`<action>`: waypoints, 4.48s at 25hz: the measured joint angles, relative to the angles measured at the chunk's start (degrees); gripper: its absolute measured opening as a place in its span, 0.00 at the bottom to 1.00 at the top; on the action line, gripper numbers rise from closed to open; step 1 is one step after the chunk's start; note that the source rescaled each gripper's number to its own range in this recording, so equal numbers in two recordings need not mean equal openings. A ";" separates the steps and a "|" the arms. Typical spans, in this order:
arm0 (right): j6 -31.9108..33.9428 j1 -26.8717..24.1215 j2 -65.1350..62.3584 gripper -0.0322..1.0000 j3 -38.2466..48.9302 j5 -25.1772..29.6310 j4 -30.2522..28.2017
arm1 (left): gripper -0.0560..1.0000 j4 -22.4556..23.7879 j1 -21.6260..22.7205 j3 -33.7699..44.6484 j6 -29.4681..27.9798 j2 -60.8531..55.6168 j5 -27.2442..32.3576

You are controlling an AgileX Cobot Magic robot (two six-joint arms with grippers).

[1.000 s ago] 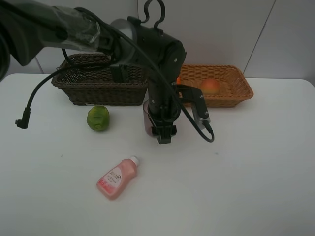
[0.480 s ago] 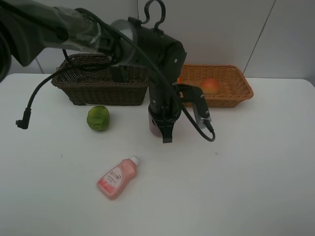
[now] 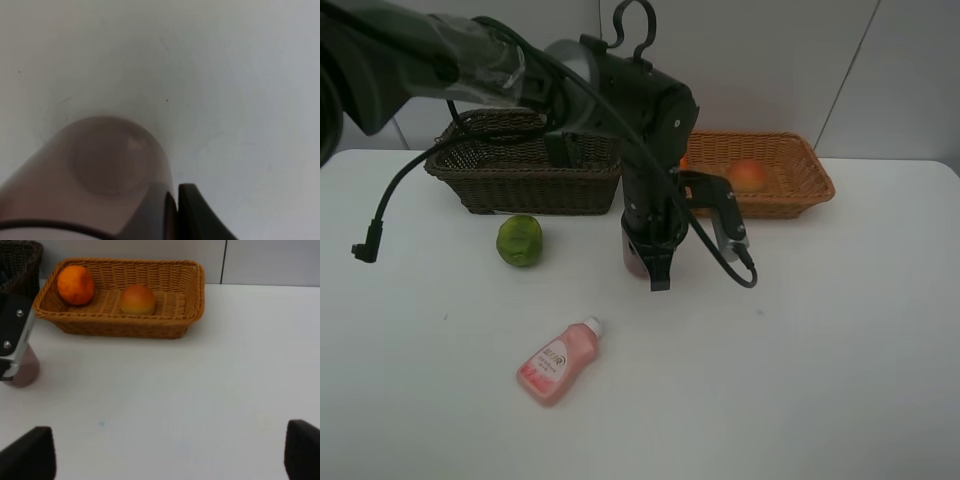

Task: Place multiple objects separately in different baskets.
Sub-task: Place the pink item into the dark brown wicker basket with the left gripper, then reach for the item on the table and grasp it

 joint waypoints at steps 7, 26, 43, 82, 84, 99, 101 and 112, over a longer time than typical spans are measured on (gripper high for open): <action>0.00 0.00 0.00 0.97 0.00 0.00 0.00 | 0.14 0.00 0.00 0.00 0.00 -0.12 0.19; 0.00 0.00 0.00 0.97 0.00 0.00 0.00 | 0.14 2.65 7.95 -0.72 -36.60 -14.66 12.86; 0.00 0.00 0.00 0.97 0.00 0.00 0.00 | 0.14 2.83 27.89 -0.65 -41.62 -22.45 12.09; 0.00 0.00 0.00 0.97 0.00 0.00 0.00 | 0.23 0.50 33.30 5.45 -43.04 -4.62 -24.39; 0.00 0.00 0.00 0.97 0.00 0.00 0.00 | 0.40 0.30 33.30 5.45 -43.04 -4.62 -24.39; 0.00 0.00 0.00 0.97 0.00 0.00 0.00 | 0.94 -0.27 33.30 5.45 -43.72 -9.66 -21.26; 0.00 0.00 0.00 0.97 0.00 0.00 0.00 | 0.94 -0.37 33.24 5.45 -43.83 -11.40 -18.87; 0.00 0.00 0.00 0.97 0.00 0.00 0.00 | 0.94 0.47 27.73 11.68 -44.45 -22.28 -7.99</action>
